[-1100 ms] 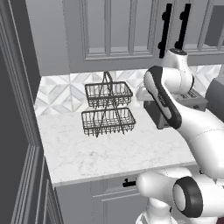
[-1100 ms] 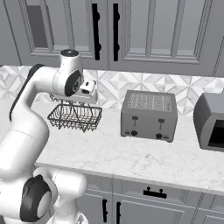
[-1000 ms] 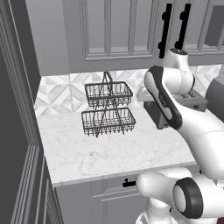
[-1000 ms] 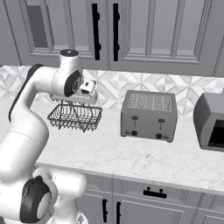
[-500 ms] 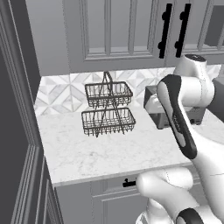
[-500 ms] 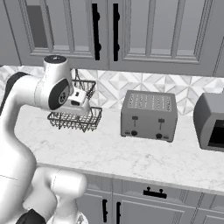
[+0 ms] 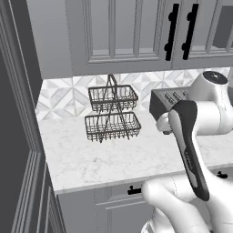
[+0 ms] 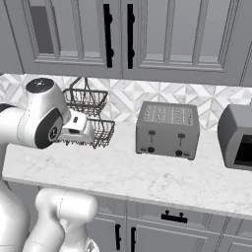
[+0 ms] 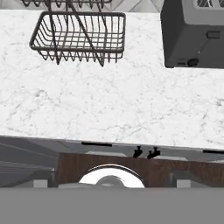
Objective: Navigate to the stove.
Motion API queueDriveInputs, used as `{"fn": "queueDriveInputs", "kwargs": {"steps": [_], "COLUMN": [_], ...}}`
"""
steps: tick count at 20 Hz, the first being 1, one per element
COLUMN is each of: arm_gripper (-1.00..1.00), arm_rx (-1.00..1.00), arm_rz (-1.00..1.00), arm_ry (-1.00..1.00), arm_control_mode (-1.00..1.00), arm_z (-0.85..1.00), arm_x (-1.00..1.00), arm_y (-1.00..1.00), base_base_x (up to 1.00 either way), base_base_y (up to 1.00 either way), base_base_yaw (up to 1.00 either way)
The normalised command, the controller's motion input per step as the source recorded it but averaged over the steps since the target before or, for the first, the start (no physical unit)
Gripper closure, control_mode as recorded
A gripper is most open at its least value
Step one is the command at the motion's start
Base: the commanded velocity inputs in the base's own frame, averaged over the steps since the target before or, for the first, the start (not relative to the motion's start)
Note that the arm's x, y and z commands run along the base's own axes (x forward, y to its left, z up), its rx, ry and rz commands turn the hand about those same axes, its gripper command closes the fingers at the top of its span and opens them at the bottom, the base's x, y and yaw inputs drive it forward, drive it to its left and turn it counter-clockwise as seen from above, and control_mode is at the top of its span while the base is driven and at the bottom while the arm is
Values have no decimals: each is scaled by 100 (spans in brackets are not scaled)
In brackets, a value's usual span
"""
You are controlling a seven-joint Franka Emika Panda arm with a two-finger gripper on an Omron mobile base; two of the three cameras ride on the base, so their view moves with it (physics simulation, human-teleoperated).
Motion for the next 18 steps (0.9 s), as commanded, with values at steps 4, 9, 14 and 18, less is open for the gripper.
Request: {"fn": "queueDriveInputs", "kwargs": {"steps": [4,9,14,18], "arm_gripper": [-100,-100,-100,-100], "arm_rx": [0,0,0,0], "arm_rz": [0,0,0,0], "arm_ry": [0,0,0,0], "arm_control_mode": [100,100,100,100], "arm_z": [0,0,0,0], "arm_x": [0,0,0,0], "arm_y": [0,0,0,0], "base_base_x": [-60,-47,-3,0], "base_base_y": [-75,-98,-78,-43], "base_base_yaw": [-5,-27,-67,-86]}}
